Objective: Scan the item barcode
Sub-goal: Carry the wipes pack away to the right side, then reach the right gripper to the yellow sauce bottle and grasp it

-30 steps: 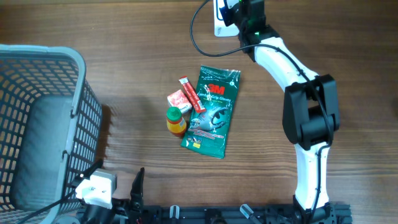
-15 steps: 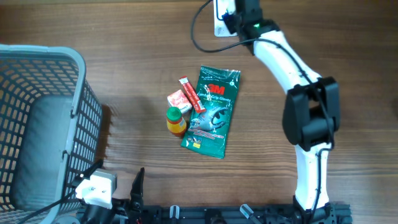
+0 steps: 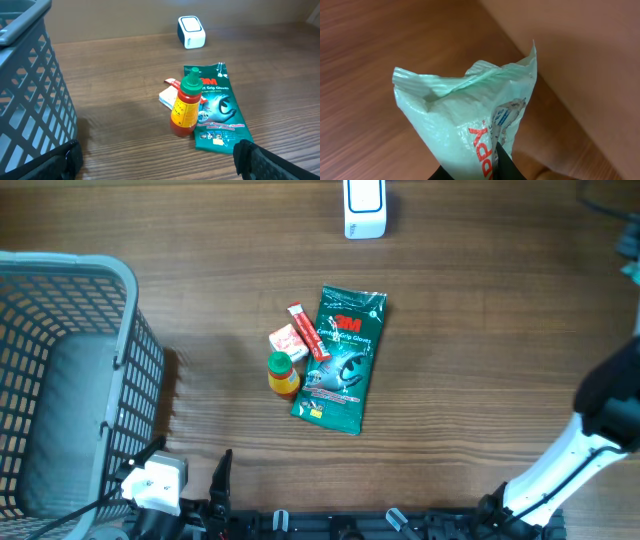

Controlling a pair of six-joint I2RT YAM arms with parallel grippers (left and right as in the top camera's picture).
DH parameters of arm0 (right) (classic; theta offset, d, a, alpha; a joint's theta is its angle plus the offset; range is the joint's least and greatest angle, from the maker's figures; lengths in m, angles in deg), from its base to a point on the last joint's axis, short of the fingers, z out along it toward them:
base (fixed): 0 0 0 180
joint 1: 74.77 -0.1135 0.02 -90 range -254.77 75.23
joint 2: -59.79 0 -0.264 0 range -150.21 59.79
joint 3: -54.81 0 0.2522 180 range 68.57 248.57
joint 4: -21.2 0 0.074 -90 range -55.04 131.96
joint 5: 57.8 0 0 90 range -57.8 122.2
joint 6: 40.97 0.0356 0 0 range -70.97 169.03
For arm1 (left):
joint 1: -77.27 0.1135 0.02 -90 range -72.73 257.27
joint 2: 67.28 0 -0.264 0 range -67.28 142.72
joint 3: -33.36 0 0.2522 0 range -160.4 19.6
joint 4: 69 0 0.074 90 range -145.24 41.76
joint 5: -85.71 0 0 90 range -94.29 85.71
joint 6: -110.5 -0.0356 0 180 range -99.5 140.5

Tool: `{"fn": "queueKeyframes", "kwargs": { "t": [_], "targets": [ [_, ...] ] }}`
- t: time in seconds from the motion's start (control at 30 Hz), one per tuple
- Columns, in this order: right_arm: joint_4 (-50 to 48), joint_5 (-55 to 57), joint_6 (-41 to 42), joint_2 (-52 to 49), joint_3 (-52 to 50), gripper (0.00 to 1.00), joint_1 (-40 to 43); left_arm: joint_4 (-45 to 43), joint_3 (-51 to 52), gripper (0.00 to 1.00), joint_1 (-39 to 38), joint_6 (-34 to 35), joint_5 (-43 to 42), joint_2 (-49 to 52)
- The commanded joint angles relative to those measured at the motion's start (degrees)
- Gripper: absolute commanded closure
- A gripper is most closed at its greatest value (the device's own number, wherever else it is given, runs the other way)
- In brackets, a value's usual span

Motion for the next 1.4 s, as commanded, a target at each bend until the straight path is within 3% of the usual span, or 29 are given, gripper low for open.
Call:
{"fn": "queueKeyframes", "kwargs": {
  "t": [0.0, 0.2, 0.3, 0.37, 0.4, 0.43, 0.47, 0.5, 0.7, 0.9, 0.97, 1.07, 1.17, 1.27, 1.37],
  "targets": [
    [-0.4, -7.5, 7.1, -1.6, -2.7, 0.96, 5.3, -0.2, -0.1, 0.0, 0.3, 0.0, -0.9, -0.5],
    [-2.2, -9.7, 11.2, -3.8, -6.0, 0.92, 10.0, -0.2, -0.1, 0.0, 0.3, 0.0, -0.9, -0.5],
    [0.4, -4.8, 15.5, -4.9, -6.1, 0.95, 11.0, -0.2, -0.1, 0.0, 0.3, 0.0, -0.9, -0.5],
    [1.1, -4.0, 16.2, -5.0, -6.1, 0.89, 11.7, -0.2, -0.1, 0.0, 0.3, 0.0, -0.9, -0.5],
    [0.9, -4.5, 16.1, -4.9, -6.0, 0.75, 12.0, -0.2, -0.1, 0.0, 0.3, 0.0, -0.9, -0.5],
    [1.0, -5.1, 16.1, -4.6, -5.9, 0.42, 12.0, -0.2, -0.1, 0.0, 0.3, 0.0, -0.9, -0.5],
    [1.2, -6.9, 16.1, -4.1, -5.7, 0.15, 12.0, -0.2, -0.1, 0.0, 0.3, 0.0, -0.9, -0.5],
    [1.2, -10.5, 16.1, -3.1, -5.3, 0.0, 12.0, -0.2, -0.1, 0.0, 0.3, 0.0, -0.9, -0.5],
    [3.4, -27.5, 18.0, 7.0, -3.8, 0.0, 9.0, -0.2, -0.1, 0.0, 0.3, 0.0, -0.9, -0.5],
    [17.9, -40.4, 31.1, 19.3, -3.8, 0.0, 0.4, -0.2, -0.1, 0.0, 0.3, 0.0, -0.9, -0.5],
    [23.3, -49.9, 33.4, 20.2, -3.8, 0.0, -3.6, -0.2, -0.1, 0.0, 0.3, 0.0, -0.9, -0.5],
    [28.5, -59.8, 28.6, 20.0, -4.4, 0.0, -10.3, -0.2, -0.1, 0.0, 0.3, 0.0, -0.9, -0.5],
    [31.8, -62.4, 24.7, 20.0, -5.7, 0.0, -19.9, -0.2, -0.1, 0.0, 0.3, 0.0, -0.9, -0.5],
    [35.1, -62.2, 20.7, 20.0, -6.1, 0.0, -29.9, -0.2, -0.1, 0.0, 0.3, 0.0, -0.9, -0.5],
    [36.1, -54.7, 17.3, 20.0, -6.1, 0.0, -39.9, -0.2, -0.1, 0.0, 0.3, 0.0, -0.9, -0.5]
  ]
}}
